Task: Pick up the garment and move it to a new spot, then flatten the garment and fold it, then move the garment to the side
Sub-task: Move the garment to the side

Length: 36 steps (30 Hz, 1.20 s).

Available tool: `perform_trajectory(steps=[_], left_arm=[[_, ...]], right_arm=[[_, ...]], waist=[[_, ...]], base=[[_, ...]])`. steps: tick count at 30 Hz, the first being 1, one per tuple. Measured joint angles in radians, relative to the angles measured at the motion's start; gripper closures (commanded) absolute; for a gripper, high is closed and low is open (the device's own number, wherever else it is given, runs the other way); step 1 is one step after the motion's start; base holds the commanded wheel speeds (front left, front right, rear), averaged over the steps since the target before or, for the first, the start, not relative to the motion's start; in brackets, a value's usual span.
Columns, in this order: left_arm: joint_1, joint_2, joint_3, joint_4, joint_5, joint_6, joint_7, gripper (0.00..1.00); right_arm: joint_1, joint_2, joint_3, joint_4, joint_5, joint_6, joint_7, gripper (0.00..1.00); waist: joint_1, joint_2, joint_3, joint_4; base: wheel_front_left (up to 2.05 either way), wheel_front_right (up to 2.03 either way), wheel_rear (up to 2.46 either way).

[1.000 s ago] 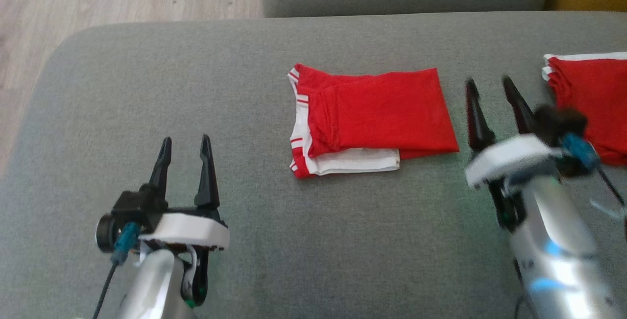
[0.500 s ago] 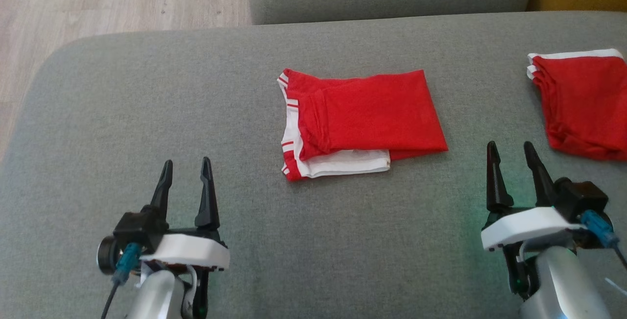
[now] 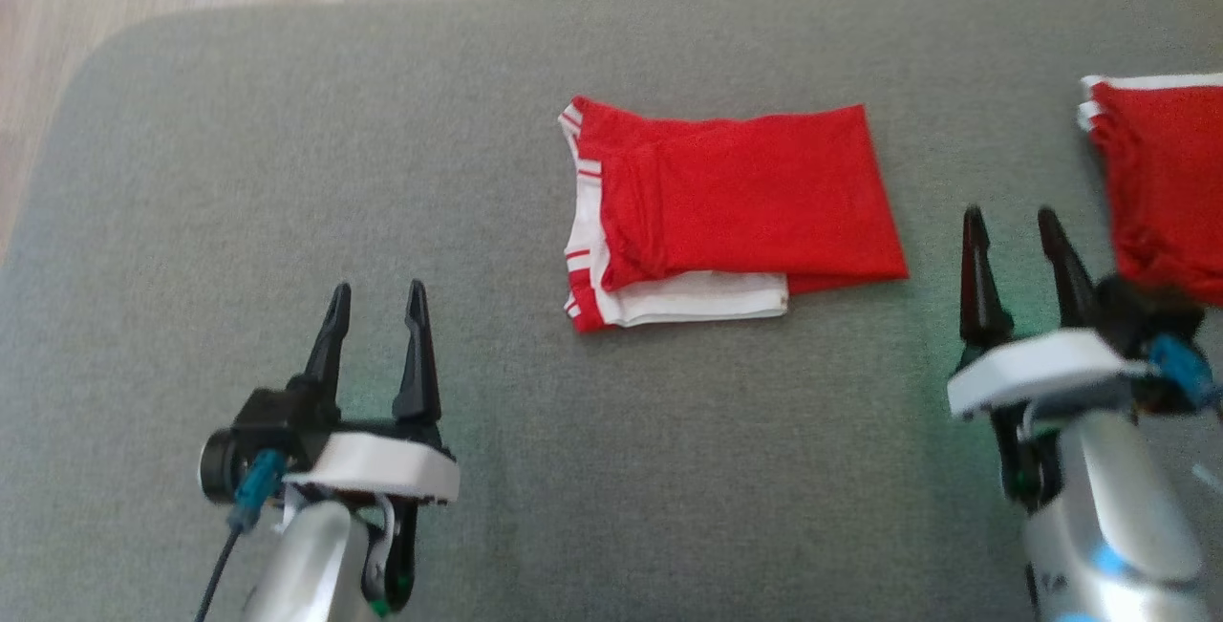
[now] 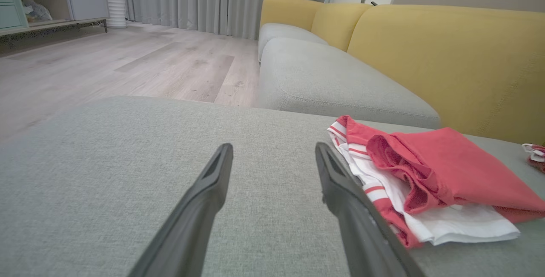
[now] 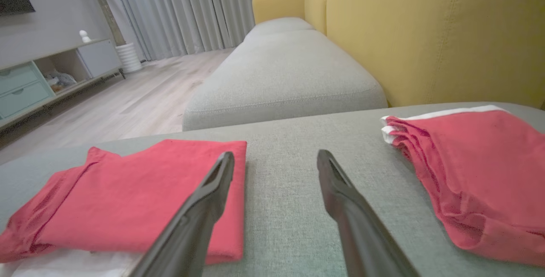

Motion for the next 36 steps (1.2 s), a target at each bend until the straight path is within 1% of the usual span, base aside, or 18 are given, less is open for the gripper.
perform_trajectory(steps=[6, 11, 15, 18, 19, 20, 25, 31, 34, 36], left_arm=[[-0.058, 0.0, -0.03, 0.0, -0.014, 0.0, 0.0, 0.0], [-0.096, -0.001, -0.055, 0.003, -0.029, 0.0, 0.0, 0.0], [-0.11, -0.001, -0.067, 0.006, -0.037, 0.001, 0.0, 0.0], [-0.111, -0.001, -0.067, 0.009, -0.037, 0.002, 0.0, 0.0], [-0.113, -0.001, -0.067, 0.011, -0.037, 0.005, 0.0, 0.0], [-0.115, -0.001, -0.067, 0.012, -0.037, 0.009, 0.0, 0.0], [-0.124, -0.001, -0.064, 0.017, -0.037, 0.01, 0.0, 0.0], [-0.119, -0.001, -0.054, 0.023, -0.028, 0.01, 0.0, 0.0], [-0.107, -0.001, -0.043, 0.023, -0.021, 0.009, 0.0, 0.0], [-0.091, -0.001, -0.034, 0.023, -0.015, 0.009, 0.0, 0.0]], right_arm=[[-0.138, -0.001, -0.009, 0.087, -0.014, 0.0, 0.087, 0.0], [-0.236, -0.002, -0.009, 0.235, -0.016, 0.0, 0.171, 0.0], [-0.288, -0.004, 0.006, 0.333, -0.024, 0.0, 0.193, 0.0], [-0.345, -0.021, 0.024, 0.393, -0.05, 0.0, 0.207, 0.0], [-0.36, -0.025, 0.031, 0.408, -0.051, 0.0, 0.212, 0.56], [-0.373, -0.026, 0.037, 0.424, -0.053, 0.0, 0.212, 1.0], [-0.386, -0.019, 0.081, 0.47, -0.077, 0.0, 0.172, 1.0], [-0.375, -0.015, 0.087, 0.488, -0.165, 0.0, 0.106, 1.0], [-0.36, -0.03, 0.101, 0.463, -0.194, 0.0, 0.09, 1.0], [-0.351, -0.053, 0.124, 0.444, -0.204, 0.0, 0.09, 1.0]], waist=[[0.0001, 0.0, 0.071, 0.035], [0.0002, 0.0, 0.121, 0.074], [0.0, 0.0, 0.146, 0.102], [0.0, 0.0, 0.156, 0.116], [0.0, 0.0, 0.157, 0.119], [0.0, 0.0, 0.157, 0.12], [0.0, 0.0, 0.138, 0.108], [0.0, 0.0, 0.093, 0.065], [-0.0001, 0.0, 0.066, 0.039], [-0.0001, 0.0, 0.05, 0.019]], base=[[0.0, 0.0, 0.0], [0.0, 0.0, 0.0], [0.0, 0.0, 0.0], [0.0, 0.0, 0.0], [0.0, 0.0, 0.0], [0.0, 0.0, 0.0], [0.0, 0.0, 0.0], [0.0, 0.0, 0.0], [0.0, 0.0, 0.0], [0.0, 0.0, 0.0]])
